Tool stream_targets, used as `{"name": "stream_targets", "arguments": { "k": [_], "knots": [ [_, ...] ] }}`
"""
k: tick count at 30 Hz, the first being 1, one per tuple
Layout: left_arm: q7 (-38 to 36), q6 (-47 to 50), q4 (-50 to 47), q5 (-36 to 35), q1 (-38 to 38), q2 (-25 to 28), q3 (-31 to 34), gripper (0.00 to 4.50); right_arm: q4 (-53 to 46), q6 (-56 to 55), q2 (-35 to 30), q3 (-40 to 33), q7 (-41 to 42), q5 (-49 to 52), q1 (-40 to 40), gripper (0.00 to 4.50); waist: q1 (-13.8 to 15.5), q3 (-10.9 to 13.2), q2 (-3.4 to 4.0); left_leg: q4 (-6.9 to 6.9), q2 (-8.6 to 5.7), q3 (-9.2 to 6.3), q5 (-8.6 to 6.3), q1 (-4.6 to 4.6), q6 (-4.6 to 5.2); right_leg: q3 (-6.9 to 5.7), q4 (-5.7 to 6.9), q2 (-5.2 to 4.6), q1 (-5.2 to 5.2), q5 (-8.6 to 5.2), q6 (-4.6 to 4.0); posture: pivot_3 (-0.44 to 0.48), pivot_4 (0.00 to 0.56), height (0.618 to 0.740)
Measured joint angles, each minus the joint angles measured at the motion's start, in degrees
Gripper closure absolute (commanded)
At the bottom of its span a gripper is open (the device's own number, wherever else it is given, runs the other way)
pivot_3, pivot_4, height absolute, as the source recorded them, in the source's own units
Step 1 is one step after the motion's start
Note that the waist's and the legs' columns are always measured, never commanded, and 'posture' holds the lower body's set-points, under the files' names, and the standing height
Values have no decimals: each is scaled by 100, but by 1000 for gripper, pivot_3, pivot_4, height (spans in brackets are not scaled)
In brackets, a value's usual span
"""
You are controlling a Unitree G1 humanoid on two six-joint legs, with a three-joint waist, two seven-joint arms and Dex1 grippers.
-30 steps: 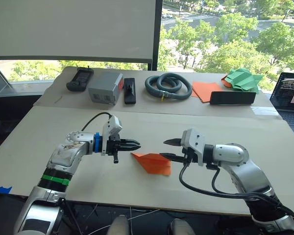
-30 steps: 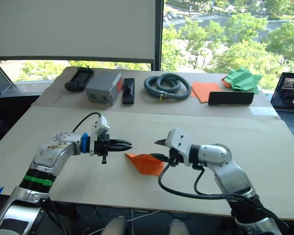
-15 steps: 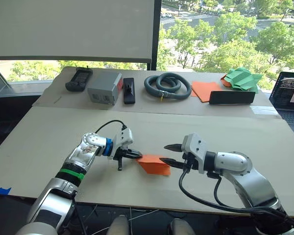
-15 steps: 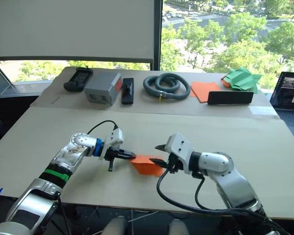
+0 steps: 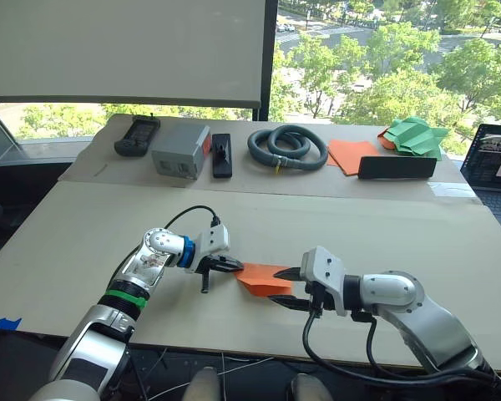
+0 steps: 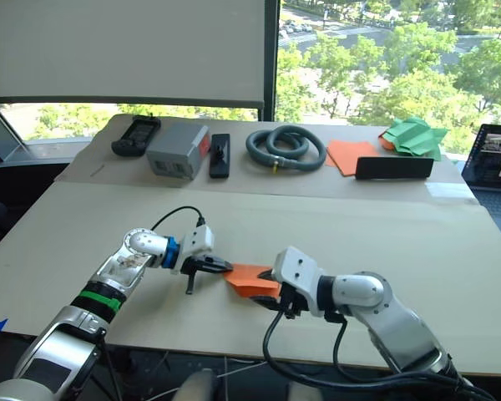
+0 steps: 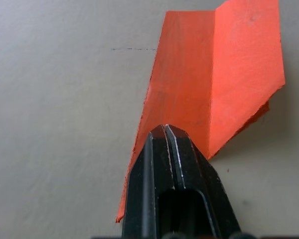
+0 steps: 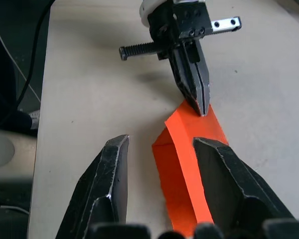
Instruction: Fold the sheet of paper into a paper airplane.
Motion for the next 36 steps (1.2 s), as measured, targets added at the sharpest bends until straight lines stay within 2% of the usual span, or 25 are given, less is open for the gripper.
{"name": "stream_targets", "arguments": {
  "k": [4, 9, 13, 16, 23, 30, 36],
  "knots": [
    [-8, -1, -1, 0, 3, -1, 6, 4480, 578, -813, -146, 335, -119, -803, 1, 2209, 0, -1, -1, 0, 0, 0, 0, 1, 0, 0, 0, 0, 0, 0, 0, 0, 150, 711],
    [-19, -18, -2, 3, 8, 2, 7, 4480, 998, -1306, -74, 431, -255, -1233, 0, 2209, -1, -1, -1, 1, 0, 1, 1, 2, 1, 0, 1, 0, 2, 1, 1, 0, 150, 711],
    [-17, -28, -2, 3, 13, 2, 9, 4500, 1166, -1440, 69, 443, -256, -1291, 2, 3341, -2, -1, -1, 1, 0, 1, 1, 3, 1, 0, 1, 1, 4, 1, 1, 0, 150, 711],
    [-12, -44, -2, 5, 19, 3, 9, 4500, 1166, -1439, 117, 441, -214, -1275, 2, 4386, -3, -1, -1, 1, 0, 1, 1, 4, 1, 0, 1, 1, 6, 1, 1, 0, 150, 711],
    [16, -120, -30, 11, 66, 38, 19, 4500, 1197, -1172, 292, 391, -5, -1041, -219, 4448, -8, -1, -1, 1, 0, 1, 1, 7, 1, 0, 2, 1, 8, 1, 1, 0, 150, 711],
    [30, -134, -163, 55, 128, 62, 21, 4500, 1869, -357, 549, 302, -13, -947, -833, 4448, -13, -2, -1, 1, 0, 1, 1, 9, 1, 0, 4, 1, 8, 1, 1, 0, 150, 711],
    [76, -116, -310, 61, 231, 88, 34, 4500, 2222, -119, 680, 387, -3, -963, -1022, 4448, -3, -5, 2, 2, -1, 1, 1, 10, 2, 0, 4, 1, 13, 1, 1, 0, 150, 711]
  ]
}}
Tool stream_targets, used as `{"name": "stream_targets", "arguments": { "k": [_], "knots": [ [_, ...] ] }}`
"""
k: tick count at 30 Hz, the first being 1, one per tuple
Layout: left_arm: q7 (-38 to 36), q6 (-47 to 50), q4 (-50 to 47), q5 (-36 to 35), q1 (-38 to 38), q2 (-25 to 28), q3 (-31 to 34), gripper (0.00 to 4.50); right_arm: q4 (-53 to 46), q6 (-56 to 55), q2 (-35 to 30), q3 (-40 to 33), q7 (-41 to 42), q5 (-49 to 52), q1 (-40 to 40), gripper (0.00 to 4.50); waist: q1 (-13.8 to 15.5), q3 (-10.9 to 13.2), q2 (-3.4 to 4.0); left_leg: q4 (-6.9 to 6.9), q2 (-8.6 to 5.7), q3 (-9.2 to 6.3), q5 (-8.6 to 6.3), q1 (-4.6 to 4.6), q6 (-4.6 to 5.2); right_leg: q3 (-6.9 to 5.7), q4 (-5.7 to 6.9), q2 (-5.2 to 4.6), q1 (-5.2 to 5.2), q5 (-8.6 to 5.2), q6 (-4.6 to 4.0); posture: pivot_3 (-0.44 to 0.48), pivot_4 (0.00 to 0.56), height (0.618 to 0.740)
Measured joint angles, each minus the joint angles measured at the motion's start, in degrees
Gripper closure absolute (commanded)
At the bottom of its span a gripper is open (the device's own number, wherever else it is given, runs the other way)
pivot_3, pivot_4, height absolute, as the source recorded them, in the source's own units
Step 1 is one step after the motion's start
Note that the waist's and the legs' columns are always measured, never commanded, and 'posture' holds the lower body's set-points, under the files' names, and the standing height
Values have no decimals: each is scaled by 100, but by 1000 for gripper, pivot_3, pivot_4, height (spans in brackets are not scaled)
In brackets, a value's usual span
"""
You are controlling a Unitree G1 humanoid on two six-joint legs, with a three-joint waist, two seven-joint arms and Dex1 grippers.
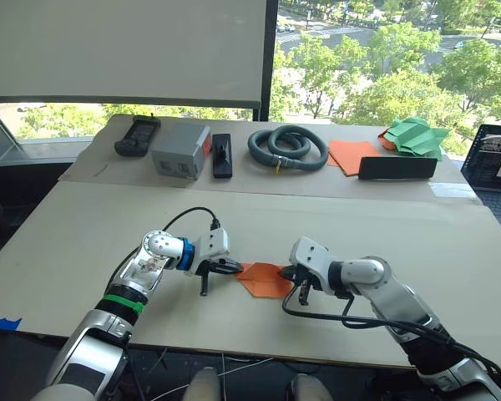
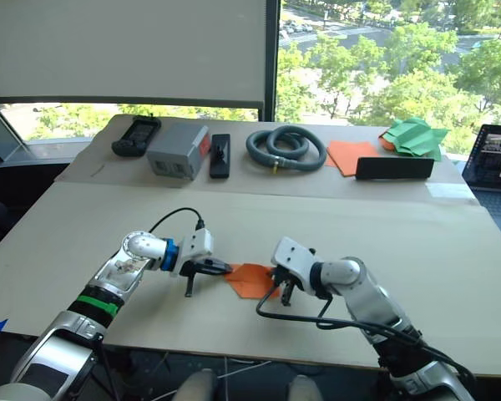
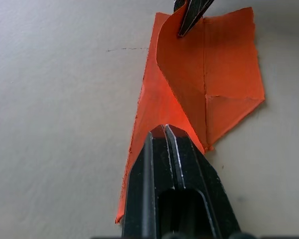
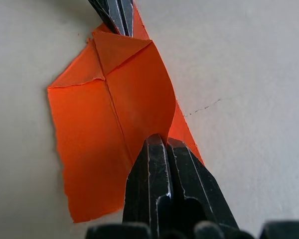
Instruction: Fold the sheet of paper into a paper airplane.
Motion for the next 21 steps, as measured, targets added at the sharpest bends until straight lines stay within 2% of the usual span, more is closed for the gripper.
{"name": "stream_targets", "arguments": {
  "k": [7, 10, 13, 16, 21],
  "knots": [
    [192, 457, -217, -86, 22, 114, 234, 4500, 52, 1, 37, 42, -16, -22, -55, 4448, -18, -1, 1, 0, 0, 0, 0, 0, 0, 0, 5, 0, -4, 0, 1, 0, 150, 711],
    [209, 868, -634, -295, 18, 230, 504, 4500, 57, 0, 38, 48, -13, -32, -63, 4448, -30, -1, 0, 0, 0, 0, 0, 0, 0, 0, 7, 0, -4, 1, 1, 0, 150, 711],
    [2, 1456, -1400, -816, 75, 289, 720, 4500, 81, -6, 41, 58, -8, -38, -81, 4448, -39, -1, 1, 0, 1, 0, 0, 0, 0, 0, 6, 0, -2, 1, 1, 0, 150, 711],
    [-106, 1768, -1881, -1075, 170, 257, 715, 4500, 117, -19, 77, 68, -12, -47, -94, 4448, -55, -3, 4, 0, 1, 0, 0, 7, 0, 0, 6, 0, 3, 1, 1, 0, 150, 711],
    [16, 1789, -1625, -980, 301, 37, 478, 4500, 124, -23, 85, 71, -16, -51, -101, 4448, -65, -5, 7, 0, 1, -1, 0, 5, 0, 0, 6, 1, 1, 1, 1, 0, 150, 711]
  ]
}}
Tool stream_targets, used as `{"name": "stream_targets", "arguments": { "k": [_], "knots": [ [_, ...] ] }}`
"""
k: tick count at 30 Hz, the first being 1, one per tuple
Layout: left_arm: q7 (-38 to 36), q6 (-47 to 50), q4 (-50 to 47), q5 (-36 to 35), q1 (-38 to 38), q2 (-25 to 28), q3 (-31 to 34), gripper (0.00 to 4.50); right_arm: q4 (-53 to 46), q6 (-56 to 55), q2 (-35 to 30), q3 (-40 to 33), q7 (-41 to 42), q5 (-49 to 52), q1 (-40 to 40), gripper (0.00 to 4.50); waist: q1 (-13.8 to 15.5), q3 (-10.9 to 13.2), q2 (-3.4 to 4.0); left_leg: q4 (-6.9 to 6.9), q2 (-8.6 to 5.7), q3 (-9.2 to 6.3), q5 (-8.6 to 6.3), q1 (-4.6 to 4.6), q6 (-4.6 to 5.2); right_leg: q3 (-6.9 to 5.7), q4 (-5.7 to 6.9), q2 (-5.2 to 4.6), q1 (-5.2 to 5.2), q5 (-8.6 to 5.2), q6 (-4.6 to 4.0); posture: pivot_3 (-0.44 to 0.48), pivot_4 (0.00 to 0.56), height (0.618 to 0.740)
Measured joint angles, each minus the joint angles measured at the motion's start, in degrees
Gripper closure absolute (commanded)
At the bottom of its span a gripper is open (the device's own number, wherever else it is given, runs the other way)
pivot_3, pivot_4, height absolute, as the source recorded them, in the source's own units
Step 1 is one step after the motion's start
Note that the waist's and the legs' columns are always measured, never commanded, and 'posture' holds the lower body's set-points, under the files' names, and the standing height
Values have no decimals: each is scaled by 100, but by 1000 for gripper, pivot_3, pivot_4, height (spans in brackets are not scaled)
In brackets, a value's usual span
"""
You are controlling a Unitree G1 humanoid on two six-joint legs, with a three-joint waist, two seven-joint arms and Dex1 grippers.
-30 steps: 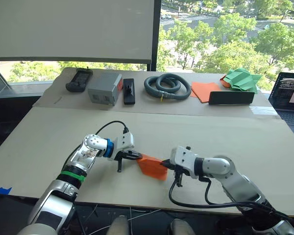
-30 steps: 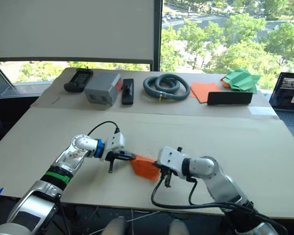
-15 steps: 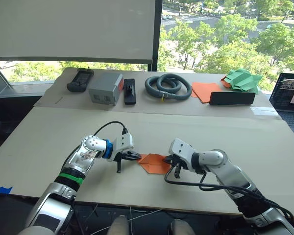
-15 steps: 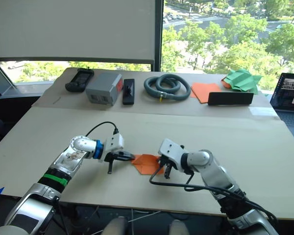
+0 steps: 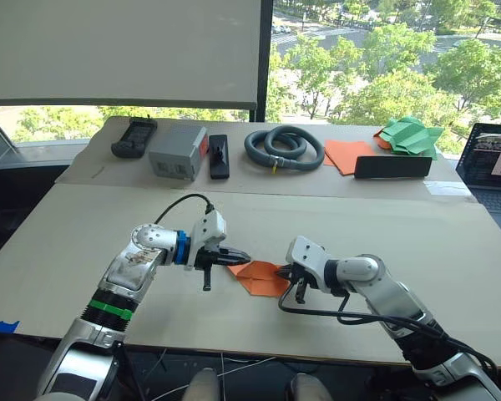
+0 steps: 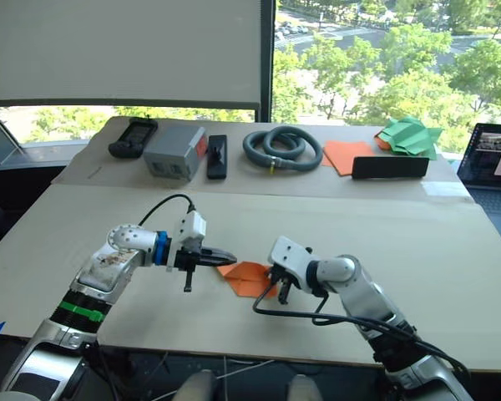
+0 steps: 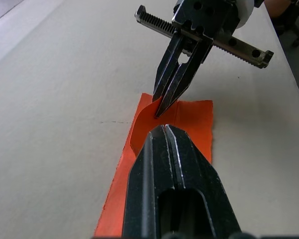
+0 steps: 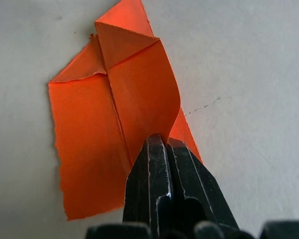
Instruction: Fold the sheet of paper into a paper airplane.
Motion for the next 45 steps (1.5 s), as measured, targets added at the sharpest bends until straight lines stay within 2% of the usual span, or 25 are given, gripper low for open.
{"name": "stream_targets", "arguments": {
  "k": [11, 12, 17, 22, 25, 29, 45],
  "knots": [
    [208, -726, 1123, 653, -45, -258, -370, 4500, -54, 15, 31, 26, -65, -57, 3, 4448, 1, -1, 0, 3, 0, 0, 0, 0, 0, 0, 0, 1, -1, 0, 0, 0, 150, 711],
    [206, -797, 1168, 669, -60, -260, -372, 4500, -50, 40, 74, 11, -116, -62, 4, 3866, 1, -1, 0, 2, 0, 0, 0, 0, 0, 0, 0, 0, -1, 0, 0, 0, 150, 711],
    [189, -937, 1257, 671, -83, -286, -372, 4500, -251, 264, 296, -237, -278, 115, 9, 2180, 0, -1, 0, 2, 0, 0, 0, -10, 0, 0, 2, 0, -5, 1, 1, 0, 150, 711],
    [185, -1045, 1306, 696, -85, -285, -378, 4500, -878, 311, 427, -374, -307, 305, -117, 2180, -1, -1, 1, 2, 0, 0, 0, -6, 0, 0, 0, 1, -7, 1, 1, 0, 150, 711],
    [191, -1079, 1327, 702, -85, -291, -380, 4500, -942, 302, 398, -95, -249, 231, -152, 3010, -7, -4, 1, 2, 0, 0, -1, -5, -1, 0, -1, 0, -8, 1, 1, 0, 150, 711],
    [193, -1080, 1330, 704, -85, -302, -379, 4500, -887, 286, 301, 220, -180, 110, -44, 4394, -3, -4, 2, 2, 0, -1, 0, -6, -1, 0, -1, 0, -8, 1, 0, 0, 150, 711],
    [246, -1081, 1233, 722, -10, -243, -366, 4500, 13, -50, 432, 453, -196, -192, -192, 4486, -19, -6, 4, 2, 0, -1, 0, -3, 0, 0, 2, 1, -7, 1, 0, 0, 150, 711]
  ]
}}
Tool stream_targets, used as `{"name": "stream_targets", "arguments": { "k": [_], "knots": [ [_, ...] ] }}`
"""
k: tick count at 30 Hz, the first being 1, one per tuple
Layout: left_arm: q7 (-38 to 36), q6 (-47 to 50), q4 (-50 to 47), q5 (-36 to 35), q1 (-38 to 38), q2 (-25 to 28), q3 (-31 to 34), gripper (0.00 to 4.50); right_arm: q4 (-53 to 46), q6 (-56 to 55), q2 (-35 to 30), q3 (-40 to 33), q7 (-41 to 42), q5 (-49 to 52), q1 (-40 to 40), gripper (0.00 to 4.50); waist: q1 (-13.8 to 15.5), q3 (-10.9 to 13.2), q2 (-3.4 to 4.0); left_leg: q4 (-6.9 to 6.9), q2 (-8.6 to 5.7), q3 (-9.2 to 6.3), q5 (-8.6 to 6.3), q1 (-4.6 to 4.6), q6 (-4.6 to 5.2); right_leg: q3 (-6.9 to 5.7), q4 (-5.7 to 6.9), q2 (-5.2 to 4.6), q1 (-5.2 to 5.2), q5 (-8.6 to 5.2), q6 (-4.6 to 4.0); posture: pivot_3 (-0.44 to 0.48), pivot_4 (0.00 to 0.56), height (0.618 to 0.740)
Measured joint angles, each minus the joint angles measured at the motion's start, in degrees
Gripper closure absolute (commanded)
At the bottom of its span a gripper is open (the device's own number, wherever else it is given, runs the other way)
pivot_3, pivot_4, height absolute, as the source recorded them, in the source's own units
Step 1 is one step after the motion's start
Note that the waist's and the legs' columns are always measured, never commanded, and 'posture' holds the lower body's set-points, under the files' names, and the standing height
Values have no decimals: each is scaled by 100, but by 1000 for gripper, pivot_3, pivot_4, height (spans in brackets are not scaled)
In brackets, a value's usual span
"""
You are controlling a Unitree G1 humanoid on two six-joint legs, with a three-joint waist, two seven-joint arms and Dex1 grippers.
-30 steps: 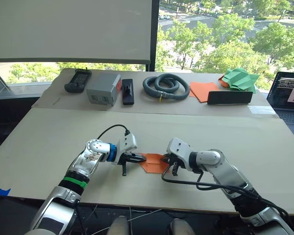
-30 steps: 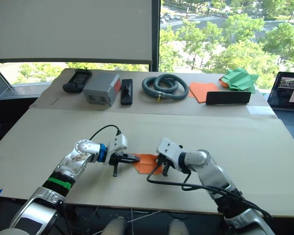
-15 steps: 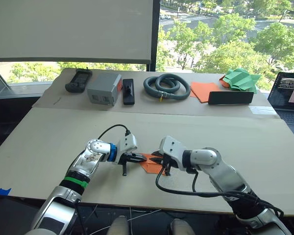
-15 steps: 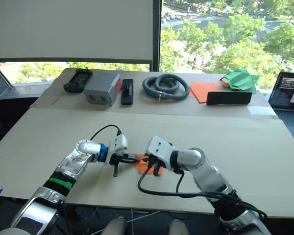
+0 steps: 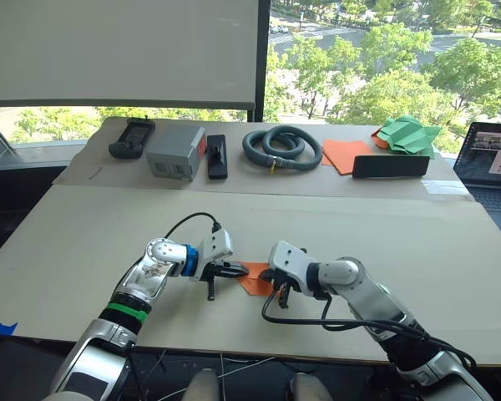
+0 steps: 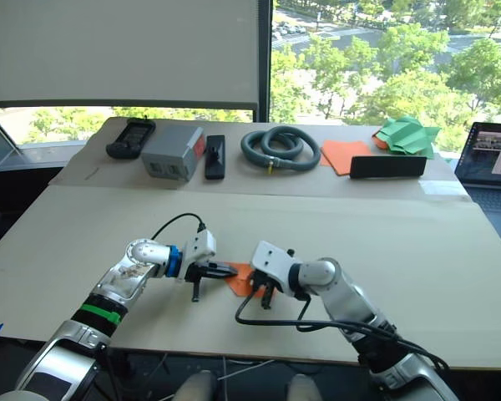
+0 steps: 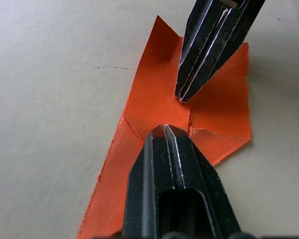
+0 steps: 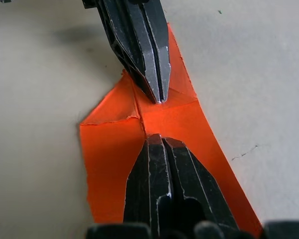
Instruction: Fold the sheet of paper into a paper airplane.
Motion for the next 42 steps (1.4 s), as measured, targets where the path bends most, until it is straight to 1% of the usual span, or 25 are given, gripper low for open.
{"name": "stream_targets", "arguments": {
  "k": [18, 25, 28, 32, 39, 42],
  "knots": [
    [45, -4, 25, 54, 29, 16, -3, 4500, -1, 486, -58, 174, -24, -109, -142, 4486, 8, -69, 20, 1, 0, 0, -1, 6, -1, 0, -3, -1, 8, -1, -1, 0, 150, 711],
    [17, -21, 36, 80, 26, 26, -3, 4500, -174, 514, -301, 109, -112, -109, 64, 4486, 66, -81, 18, 1, 0, 0, -3, 5, -5, 0, -8, -2, 9, -2, -1, 0, 150, 711],
    [9, -20, 37, 87, 26, 32, -3, 4500, -323, 581, -410, 33, -130, -109, 200, 4486, 89, -87, 15, 2, 0, 1, -24, 4, -39, 0, -9, -2, 10, -3, -1, 0, 150, 711],
    [11, -10, 30, 111, 26, 21, -4, 4500, -468, 632, -528, -19, -163, -110, 319, 4486, 90, -93, 11, 3, 0, 1, -26, 5, -41, 0, -10, -2, 11, -3, -1, 0, 150, 711],
    [13, 103, -11, 123, 28, -152, -37, 4500, -638, 792, -529, -20, -258, -162, 398, 4486, 96, -95, 10, 5, -1, 1, -26, 4, -42, -1, -12, -3, 16, -6, 3, 0, 150, 711],
    [33, 151, -17, 128, 28, -272, -75, 4500, -656, 853, -426, -9, -277, -222, 379, 4486, 81, -98, 5, 5, 0, 1, -26, 5, -42, -1, -10, -2, 15, -7, 1, 0, 150, 711]
  ]
}}
